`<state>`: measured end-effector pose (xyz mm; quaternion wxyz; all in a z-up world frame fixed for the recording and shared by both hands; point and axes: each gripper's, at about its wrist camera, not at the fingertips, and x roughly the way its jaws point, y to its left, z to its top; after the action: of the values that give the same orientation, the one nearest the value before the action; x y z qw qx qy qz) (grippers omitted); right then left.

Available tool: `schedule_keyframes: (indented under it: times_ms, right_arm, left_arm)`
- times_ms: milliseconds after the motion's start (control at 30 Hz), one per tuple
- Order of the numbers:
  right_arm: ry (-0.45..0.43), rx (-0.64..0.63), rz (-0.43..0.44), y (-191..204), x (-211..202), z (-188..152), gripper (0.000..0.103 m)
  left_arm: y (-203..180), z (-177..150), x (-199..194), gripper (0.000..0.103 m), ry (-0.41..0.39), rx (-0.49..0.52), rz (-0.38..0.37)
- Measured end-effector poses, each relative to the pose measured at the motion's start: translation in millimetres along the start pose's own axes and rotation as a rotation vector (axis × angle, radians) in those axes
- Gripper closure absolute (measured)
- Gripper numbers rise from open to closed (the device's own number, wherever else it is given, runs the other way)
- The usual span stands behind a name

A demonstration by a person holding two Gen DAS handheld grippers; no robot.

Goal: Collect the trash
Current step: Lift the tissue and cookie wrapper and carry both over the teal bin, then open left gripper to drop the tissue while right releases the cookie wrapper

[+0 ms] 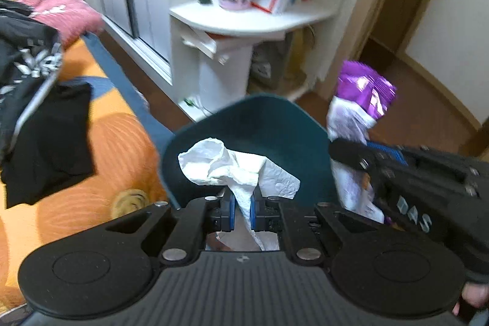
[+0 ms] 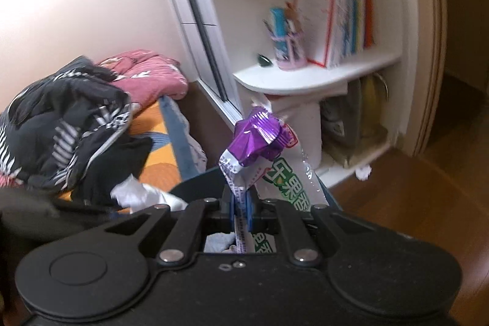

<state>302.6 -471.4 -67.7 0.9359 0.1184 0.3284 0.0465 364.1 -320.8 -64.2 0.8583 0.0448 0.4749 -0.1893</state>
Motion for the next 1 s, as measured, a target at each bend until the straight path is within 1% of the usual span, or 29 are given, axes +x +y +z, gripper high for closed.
schedule_keyframes:
  times_ms: [67,167,333,500,567,667,833,900,1000]
  right_arm:
    - [0.008,0.039,0.004,-10,13,-5,0.096]
    - [0.026,0.063,-0.008,-19,31,-11,0.095]
    - [0.081,0.098,-0.014,-28,54,-23,0.094]
    - [0.159,0.094,-0.058,-28,72,-32,0.092]
    - [0.173,0.099,-0.057,-28,74,-35,0.088]
    - [0.200,0.096,-0.078,-29,77,-37,0.083]
    - [0.206,0.071,-0.090,-26,74,-36,0.071]
    - [0.206,0.070,-0.086,-25,69,-34,0.070]
    - [0.207,0.062,-0.088,-23,63,-33,0.069]
  left_arm:
    - [-8,-4,14,0.095,0.024,0.031,-0.004]
    - [-17,-9,31,0.095,0.052,0.062,0.001]
    - [-22,-17,56,0.095,0.103,0.082,0.004]
    - [-21,-23,77,0.095,0.148,0.074,-0.009]
    - [-20,-24,83,0.095,0.159,0.064,-0.015]
    - [-19,-26,88,0.094,0.173,0.060,-0.023]
    - [-20,-28,93,0.092,0.194,0.050,-0.027]
    - [-20,-29,94,0.090,0.202,0.042,-0.029]
    - [-19,-29,92,0.076,0.199,0.029,-0.027]
